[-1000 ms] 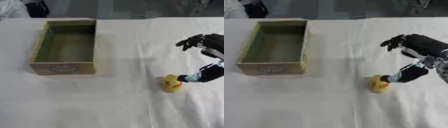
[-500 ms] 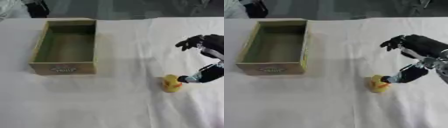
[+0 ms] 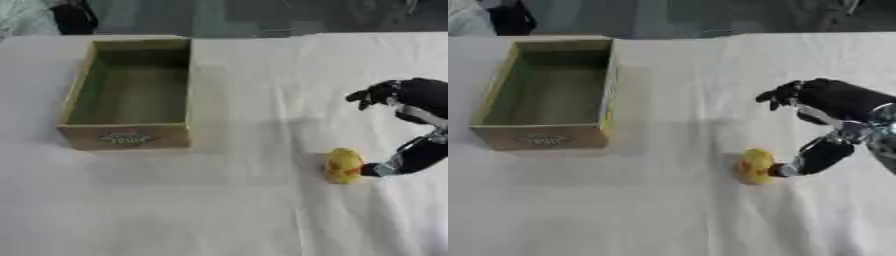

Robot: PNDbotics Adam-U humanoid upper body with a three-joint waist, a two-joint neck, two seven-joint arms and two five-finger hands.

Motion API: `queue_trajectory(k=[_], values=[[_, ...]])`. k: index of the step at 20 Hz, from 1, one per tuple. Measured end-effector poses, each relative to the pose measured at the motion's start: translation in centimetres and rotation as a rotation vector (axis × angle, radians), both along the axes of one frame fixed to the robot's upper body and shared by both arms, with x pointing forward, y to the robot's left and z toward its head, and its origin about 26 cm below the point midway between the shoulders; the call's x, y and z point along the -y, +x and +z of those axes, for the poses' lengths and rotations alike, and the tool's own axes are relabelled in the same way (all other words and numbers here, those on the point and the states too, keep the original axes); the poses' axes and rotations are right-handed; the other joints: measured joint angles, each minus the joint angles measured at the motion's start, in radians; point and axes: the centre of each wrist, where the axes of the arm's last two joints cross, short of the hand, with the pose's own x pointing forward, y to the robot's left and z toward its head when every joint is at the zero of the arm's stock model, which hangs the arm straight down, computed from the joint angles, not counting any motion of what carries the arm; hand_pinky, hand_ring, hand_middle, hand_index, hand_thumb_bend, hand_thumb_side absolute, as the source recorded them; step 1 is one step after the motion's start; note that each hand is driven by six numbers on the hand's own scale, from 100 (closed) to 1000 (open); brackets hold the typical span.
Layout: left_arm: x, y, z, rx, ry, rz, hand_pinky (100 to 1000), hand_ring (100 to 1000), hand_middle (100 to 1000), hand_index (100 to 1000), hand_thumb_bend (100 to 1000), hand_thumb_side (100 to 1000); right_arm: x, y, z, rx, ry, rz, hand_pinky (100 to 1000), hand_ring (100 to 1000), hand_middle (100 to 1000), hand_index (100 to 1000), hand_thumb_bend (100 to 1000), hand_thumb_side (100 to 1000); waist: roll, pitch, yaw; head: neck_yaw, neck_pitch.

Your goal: Pick up objects on the table and place them in the box.

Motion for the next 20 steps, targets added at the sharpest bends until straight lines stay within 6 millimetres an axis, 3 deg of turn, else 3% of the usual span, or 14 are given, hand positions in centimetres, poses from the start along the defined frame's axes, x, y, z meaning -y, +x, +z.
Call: queue_trajectory(k=[10, 20], values=[[0.2, 0.0, 0.0, -0.003, 0.003, -0.008, 450, 511, 499, 789, 100, 965, -1.3, 0.1, -1.5, -0.073, -0.006, -0.026, 753, 750, 600, 828, 652, 388, 0.002, 0.006, 0.008, -0.01, 0.0], [0.2, 0.0, 0.0, -0.002, 0.005, -0.011, 450, 512, 500, 789, 100, 965, -1.0, 0.9, -2.7, -0.054, -0.02, -0.072, 739, 736, 561, 766, 605, 349, 0.003, 0.008, 0.011, -0.016, -0.004]])
